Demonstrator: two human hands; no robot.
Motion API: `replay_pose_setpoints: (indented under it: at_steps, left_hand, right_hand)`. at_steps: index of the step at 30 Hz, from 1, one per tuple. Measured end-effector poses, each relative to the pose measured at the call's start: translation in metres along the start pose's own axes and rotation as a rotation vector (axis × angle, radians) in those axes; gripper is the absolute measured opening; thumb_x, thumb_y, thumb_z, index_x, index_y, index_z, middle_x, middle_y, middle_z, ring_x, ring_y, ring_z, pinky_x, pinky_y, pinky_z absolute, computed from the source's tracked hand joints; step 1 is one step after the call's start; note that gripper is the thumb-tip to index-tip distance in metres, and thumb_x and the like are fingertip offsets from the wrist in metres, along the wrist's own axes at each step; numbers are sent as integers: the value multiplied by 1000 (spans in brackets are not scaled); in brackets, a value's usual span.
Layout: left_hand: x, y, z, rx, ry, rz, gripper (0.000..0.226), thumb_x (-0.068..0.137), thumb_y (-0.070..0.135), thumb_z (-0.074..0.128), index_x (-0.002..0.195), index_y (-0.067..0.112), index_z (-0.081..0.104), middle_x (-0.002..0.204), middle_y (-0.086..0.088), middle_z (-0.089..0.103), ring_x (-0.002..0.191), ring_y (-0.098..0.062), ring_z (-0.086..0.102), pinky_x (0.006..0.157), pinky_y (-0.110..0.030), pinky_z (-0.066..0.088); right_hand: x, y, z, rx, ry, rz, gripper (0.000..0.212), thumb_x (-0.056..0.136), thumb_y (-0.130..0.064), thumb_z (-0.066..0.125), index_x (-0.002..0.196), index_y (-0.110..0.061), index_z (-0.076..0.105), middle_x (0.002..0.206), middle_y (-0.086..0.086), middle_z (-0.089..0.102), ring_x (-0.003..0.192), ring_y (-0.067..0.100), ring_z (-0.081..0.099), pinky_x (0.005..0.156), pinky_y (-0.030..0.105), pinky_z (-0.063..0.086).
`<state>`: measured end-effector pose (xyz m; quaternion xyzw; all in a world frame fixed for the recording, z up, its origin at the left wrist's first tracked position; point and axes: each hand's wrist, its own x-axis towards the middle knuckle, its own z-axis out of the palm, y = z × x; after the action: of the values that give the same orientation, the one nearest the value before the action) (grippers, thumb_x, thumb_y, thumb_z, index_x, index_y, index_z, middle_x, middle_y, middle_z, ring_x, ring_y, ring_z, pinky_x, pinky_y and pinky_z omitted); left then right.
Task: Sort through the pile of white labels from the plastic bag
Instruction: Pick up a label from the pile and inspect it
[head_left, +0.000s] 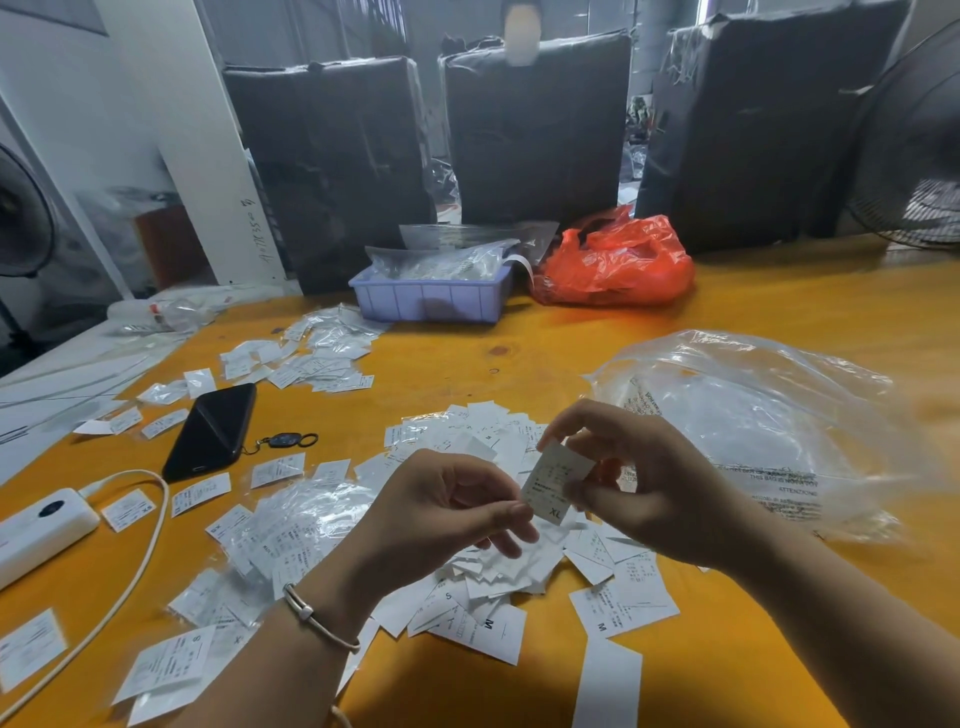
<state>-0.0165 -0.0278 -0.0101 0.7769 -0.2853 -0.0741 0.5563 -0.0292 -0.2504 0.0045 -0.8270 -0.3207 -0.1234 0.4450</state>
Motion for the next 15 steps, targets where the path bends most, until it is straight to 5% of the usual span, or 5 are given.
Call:
replay_pose_setpoints:
  at_steps: [3, 5, 8, 15]
  left_hand:
    - [1, -1, 3, 4, 6, -10, 27, 84, 27, 71, 94, 2, 74, 83, -5, 78, 71, -22, 75, 59, -23, 54]
    - [2, -1, 3, 9, 25, -12, 27, 84, 28, 70, 94, 3, 73, 83, -4, 78, 72, -22, 75, 59, -23, 55]
    - [2, -1, 2, -1, 60, -19, 26, 83, 31, 69, 94, 7, 74, 85, -3, 78, 73, -21, 75, 60, -24, 56]
    - [2, -4, 4, -17, 100, -33, 23, 82, 30, 71, 92, 10, 75, 85, -2, 78, 73, -20, 75, 58, -21, 55]
  right_hand:
    - [0, 0, 4, -19, -5, 1, 20, 81, -6, 66, 98, -16, 61, 80, -9, 69, 58, 28, 58, 50, 47, 47]
    - [2, -1, 5, -24, 104, -12, 16, 82, -15, 67, 98, -16, 64, 78, -7, 66, 62, 19, 60, 52, 37, 49]
    - [3, 0, 5, -13, 267, -44, 17, 82, -1, 70, 93, -13, 70, 78, -6, 67, 72, 11, 61, 54, 21, 48]
    - [2, 3, 11, -25, 239, -59, 15, 79, 0, 73, 88, -11, 76, 80, -8, 70, 70, 11, 63, 53, 22, 48]
